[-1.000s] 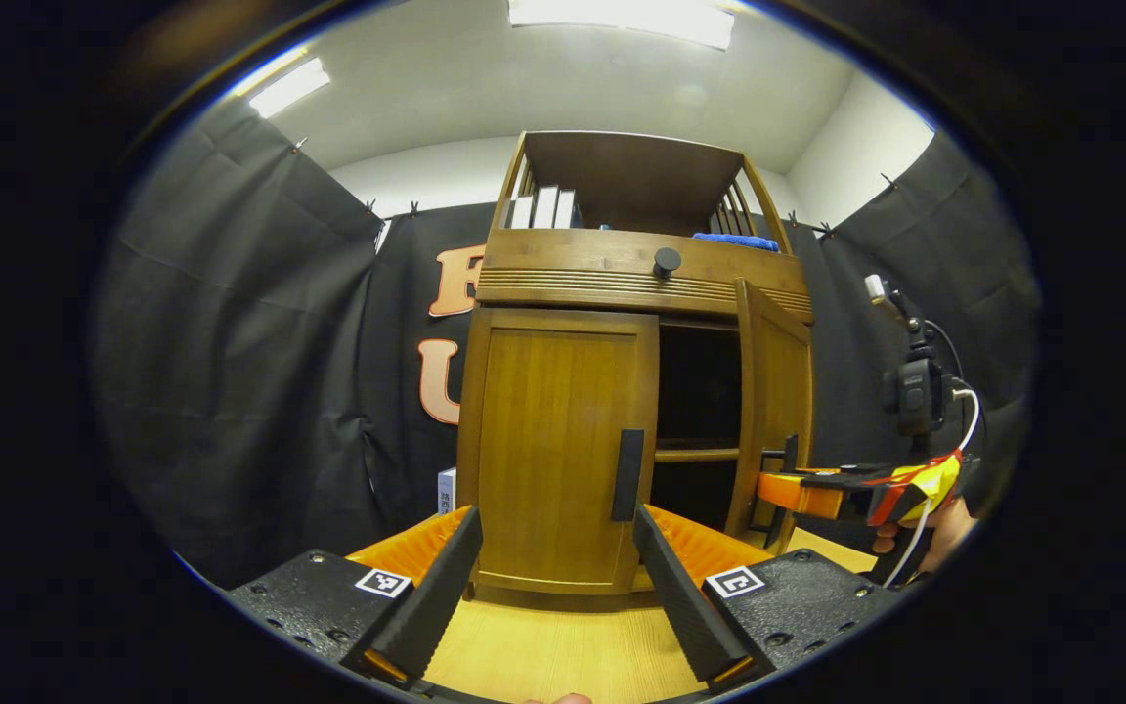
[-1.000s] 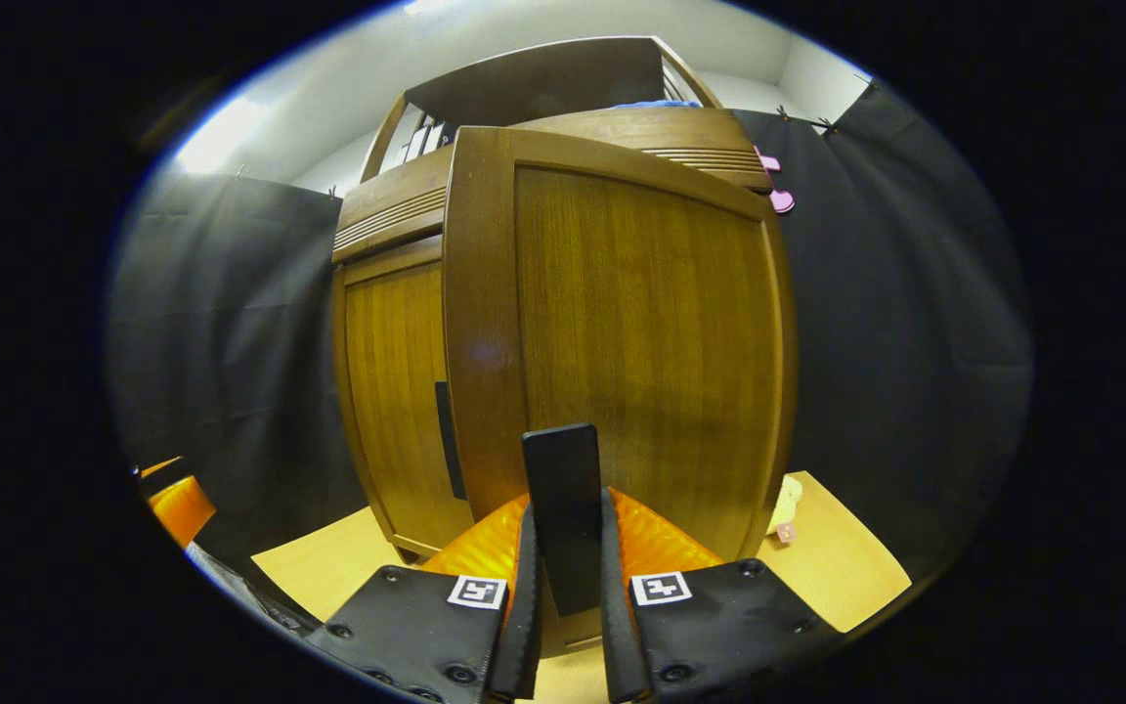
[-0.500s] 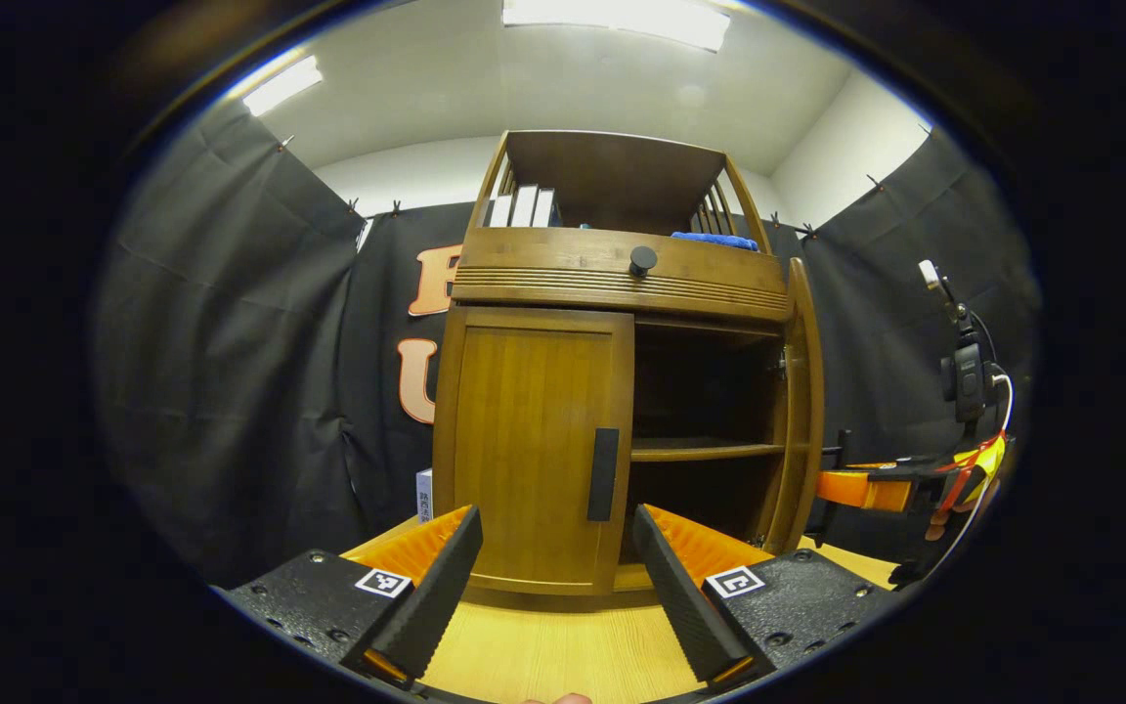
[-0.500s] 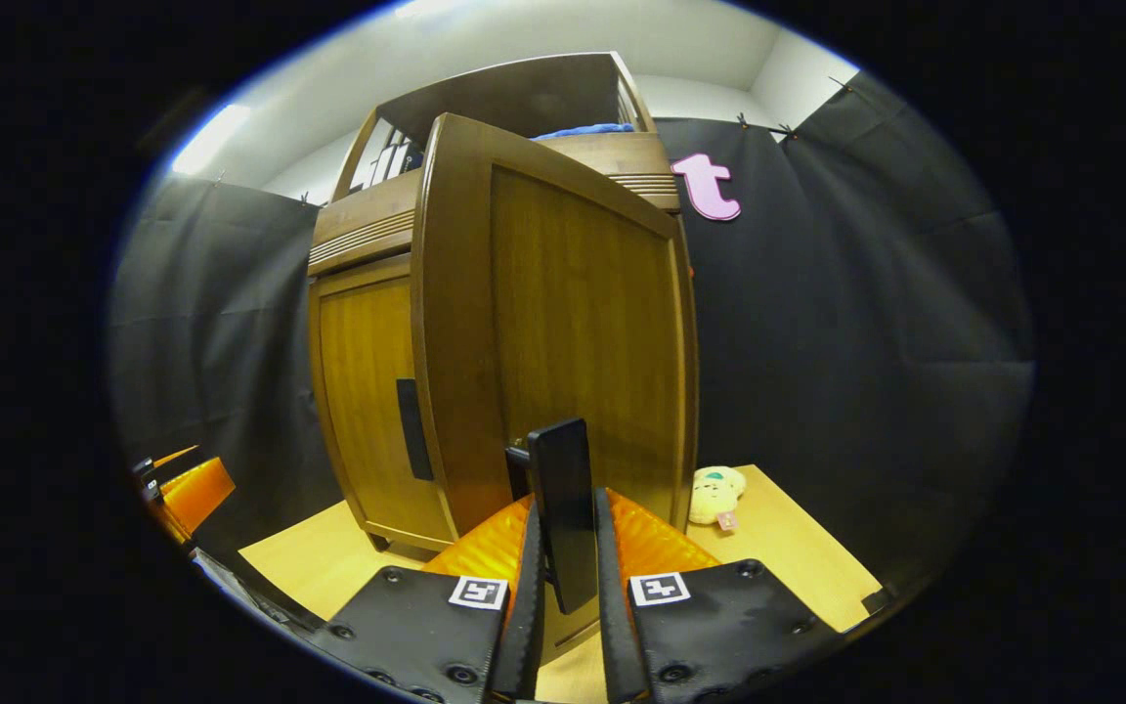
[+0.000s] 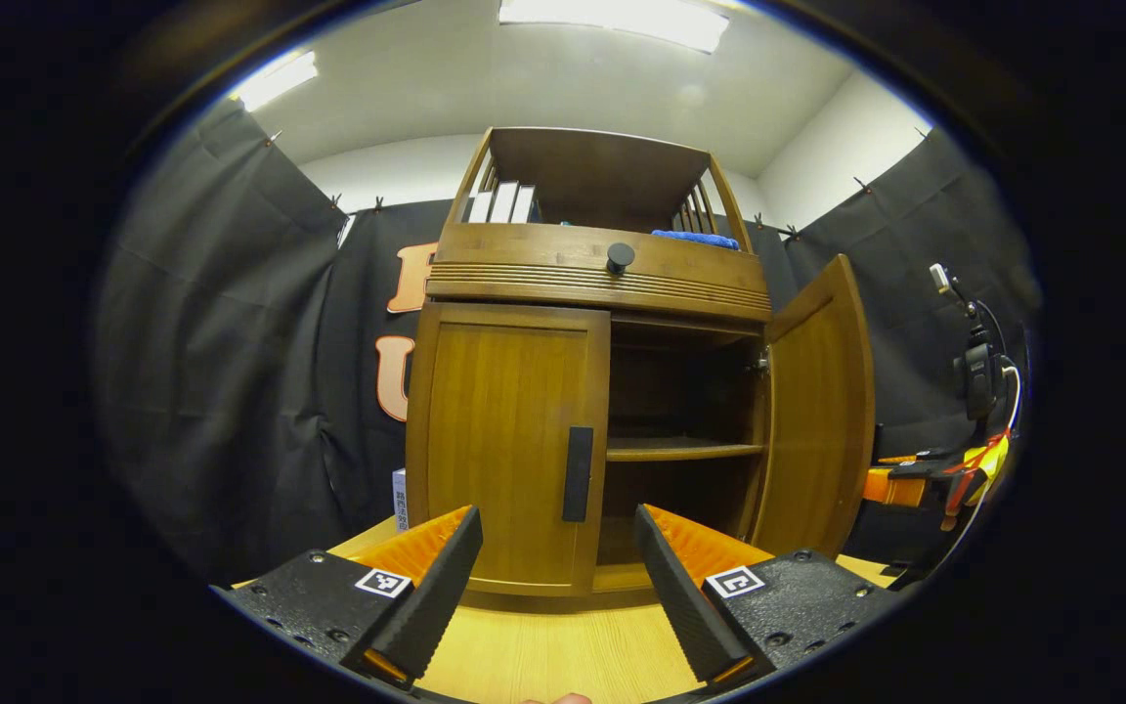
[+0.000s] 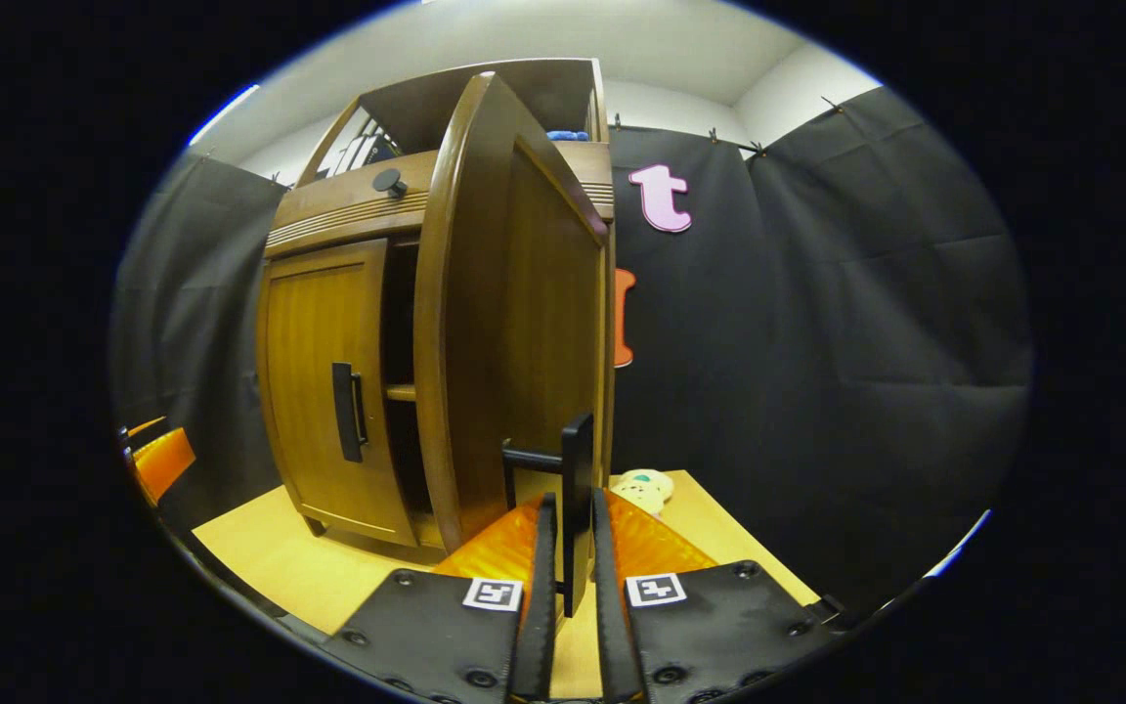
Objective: Open the right door of the double-door shoe cabinet with the right hand, and open the left door with the left hand.
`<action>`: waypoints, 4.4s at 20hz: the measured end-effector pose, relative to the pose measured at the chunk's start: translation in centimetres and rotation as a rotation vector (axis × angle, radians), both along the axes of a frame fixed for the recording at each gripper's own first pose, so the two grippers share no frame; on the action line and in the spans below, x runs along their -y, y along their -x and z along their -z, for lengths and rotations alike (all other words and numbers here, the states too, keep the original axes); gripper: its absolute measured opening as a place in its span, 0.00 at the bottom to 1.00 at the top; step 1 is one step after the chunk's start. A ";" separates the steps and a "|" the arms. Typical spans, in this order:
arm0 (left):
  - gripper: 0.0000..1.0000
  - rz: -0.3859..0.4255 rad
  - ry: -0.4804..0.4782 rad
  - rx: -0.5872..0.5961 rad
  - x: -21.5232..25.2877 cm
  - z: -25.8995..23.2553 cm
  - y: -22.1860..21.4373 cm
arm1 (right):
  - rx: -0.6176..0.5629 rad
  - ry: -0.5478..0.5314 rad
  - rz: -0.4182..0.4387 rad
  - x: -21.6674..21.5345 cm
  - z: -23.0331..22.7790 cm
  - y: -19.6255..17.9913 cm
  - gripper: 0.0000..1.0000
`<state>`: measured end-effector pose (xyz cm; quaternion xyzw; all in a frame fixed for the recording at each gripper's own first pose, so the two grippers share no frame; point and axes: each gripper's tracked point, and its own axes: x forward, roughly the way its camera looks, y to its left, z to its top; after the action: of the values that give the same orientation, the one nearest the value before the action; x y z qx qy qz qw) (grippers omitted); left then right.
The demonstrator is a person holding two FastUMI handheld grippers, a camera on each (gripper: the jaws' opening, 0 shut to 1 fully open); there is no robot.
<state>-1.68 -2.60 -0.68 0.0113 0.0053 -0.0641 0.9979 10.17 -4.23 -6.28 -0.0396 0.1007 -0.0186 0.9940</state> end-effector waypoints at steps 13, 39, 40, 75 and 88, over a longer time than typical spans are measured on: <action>0.92 -0.026 0.023 -0.028 -0.5 0.5 -0.4 | -0.003 -0.068 -0.089 5.1 -0.4 0.1 0.20; 0.92 -0.062 -0.004 -0.009 -2.7 -0.1 1.0 | 0.004 -0.080 -0.135 10.1 -0.6 0.2 0.79; 0.92 -0.062 -0.003 -0.009 -2.7 -0.2 1.0 | 0.006 -0.078 -0.128 10.1 -0.6 0.2 0.82; 0.94 0.038 -0.013 0.038 2.7 0.6 -18.5 | 0.074 -0.074 -0.005 3.7 -4.4 11.8 0.96; 0.92 0.034 -0.060 -0.059 2.9 6.6 -24.8 | 0.077 -0.033 -0.020 2.8 -5.4 11.5 0.96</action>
<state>23.11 -5.50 -7.26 0.0393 0.0365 -0.0814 0.9952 -1.28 -7.07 -0.86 -0.0237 0.0621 -0.0088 0.9978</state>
